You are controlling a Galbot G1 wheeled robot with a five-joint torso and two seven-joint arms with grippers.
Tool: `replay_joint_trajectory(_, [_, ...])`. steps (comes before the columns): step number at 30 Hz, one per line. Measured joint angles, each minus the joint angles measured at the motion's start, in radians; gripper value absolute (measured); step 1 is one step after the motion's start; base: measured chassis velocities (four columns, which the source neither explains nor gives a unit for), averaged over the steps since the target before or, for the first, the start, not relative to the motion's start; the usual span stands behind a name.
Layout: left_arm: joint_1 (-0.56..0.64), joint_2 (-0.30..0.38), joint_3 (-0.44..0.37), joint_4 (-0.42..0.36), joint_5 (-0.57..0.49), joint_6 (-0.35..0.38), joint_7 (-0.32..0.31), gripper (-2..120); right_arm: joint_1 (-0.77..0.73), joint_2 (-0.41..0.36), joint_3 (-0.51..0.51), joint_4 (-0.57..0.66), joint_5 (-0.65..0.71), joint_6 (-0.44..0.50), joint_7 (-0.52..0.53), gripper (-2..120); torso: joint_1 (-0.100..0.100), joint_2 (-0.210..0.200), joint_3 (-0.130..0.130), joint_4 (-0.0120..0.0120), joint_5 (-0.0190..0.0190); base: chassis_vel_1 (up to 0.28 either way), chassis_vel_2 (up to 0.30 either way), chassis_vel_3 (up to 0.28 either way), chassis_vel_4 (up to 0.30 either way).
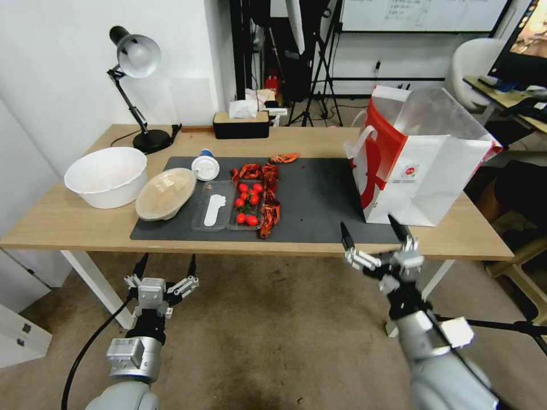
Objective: Pick up the trash from the table and place it into the takeout bag.
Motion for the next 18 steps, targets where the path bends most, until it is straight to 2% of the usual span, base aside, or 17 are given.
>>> replay_joint_trajectory(11, [-0.001, 0.003, 0.001, 0.005, -0.001, 0.000, 0.000, 100, -0.022, 0.017, 0.000, -0.021, -0.020, 0.016, 0.015, 100, 0.000, 0.000, 0.000, 0.0003, 0.0000, 0.000, 0.000, 0.000, 0.000])
replay_joint_trajectory(18, [-0.003, 0.004, 0.002, 0.012, -0.002, 0.000, 0.000, 100, -0.026, 0.023, -0.001, -0.089, -0.017, 0.046, 0.036, 100, 0.000, 0.000, 0.000, 0.0002, 0.0003, 0.000, 0.000, 0.000, 0.000])
